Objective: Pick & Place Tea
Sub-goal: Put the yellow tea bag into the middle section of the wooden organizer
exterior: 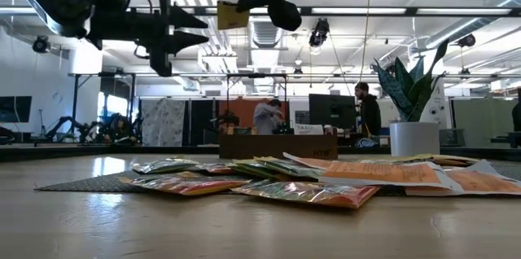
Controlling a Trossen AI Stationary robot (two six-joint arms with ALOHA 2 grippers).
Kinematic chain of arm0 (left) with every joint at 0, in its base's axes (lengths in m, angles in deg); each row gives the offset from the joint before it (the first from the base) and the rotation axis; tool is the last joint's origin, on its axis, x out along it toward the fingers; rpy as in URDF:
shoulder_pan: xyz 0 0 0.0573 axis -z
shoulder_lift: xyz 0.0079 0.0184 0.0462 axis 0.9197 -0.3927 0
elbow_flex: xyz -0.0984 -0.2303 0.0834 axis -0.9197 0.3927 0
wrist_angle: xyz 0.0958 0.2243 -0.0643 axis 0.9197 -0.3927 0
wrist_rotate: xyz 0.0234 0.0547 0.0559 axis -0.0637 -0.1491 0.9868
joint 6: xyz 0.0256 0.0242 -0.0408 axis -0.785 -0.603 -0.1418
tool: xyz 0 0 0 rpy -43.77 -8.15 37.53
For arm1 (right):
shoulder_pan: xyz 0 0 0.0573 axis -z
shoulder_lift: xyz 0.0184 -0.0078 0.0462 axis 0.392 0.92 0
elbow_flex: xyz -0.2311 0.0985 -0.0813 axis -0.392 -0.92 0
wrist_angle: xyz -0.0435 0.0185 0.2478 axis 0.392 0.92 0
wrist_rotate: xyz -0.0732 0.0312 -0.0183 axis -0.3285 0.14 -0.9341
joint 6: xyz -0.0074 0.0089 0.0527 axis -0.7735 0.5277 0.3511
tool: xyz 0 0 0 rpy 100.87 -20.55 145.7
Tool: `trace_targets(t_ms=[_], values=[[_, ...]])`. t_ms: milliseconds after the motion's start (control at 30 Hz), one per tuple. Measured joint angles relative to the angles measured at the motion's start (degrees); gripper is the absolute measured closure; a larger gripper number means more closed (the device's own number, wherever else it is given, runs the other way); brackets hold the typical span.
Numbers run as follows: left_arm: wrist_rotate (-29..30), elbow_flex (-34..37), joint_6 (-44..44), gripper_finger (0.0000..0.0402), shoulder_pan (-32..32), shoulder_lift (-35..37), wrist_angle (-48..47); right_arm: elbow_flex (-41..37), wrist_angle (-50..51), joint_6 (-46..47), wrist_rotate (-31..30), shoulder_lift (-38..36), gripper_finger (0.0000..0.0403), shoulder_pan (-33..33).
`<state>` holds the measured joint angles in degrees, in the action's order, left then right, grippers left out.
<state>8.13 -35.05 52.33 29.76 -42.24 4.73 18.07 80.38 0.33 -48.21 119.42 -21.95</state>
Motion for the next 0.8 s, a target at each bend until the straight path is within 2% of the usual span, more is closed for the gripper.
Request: trace_targets(t_ms=[500,700,800], values=[[-1.4,-5.55,-1.64,0.0264,3.81,-7.64,3.81,-0.04,-0.29,0.26,-0.31,0.0,0.0394,0.0],[-0.35,-4.77,-3.21,0.0264,3.26,-7.76,3.54,-0.09,-0.17,0.26,-7.23,0.02,0.0394,0.03],[-0.07,-4.77,-3.28,0.0264,3.1,-7.76,3.69,-0.09,-0.16,0.26,-7.69,0.02,0.0394,0.09]])
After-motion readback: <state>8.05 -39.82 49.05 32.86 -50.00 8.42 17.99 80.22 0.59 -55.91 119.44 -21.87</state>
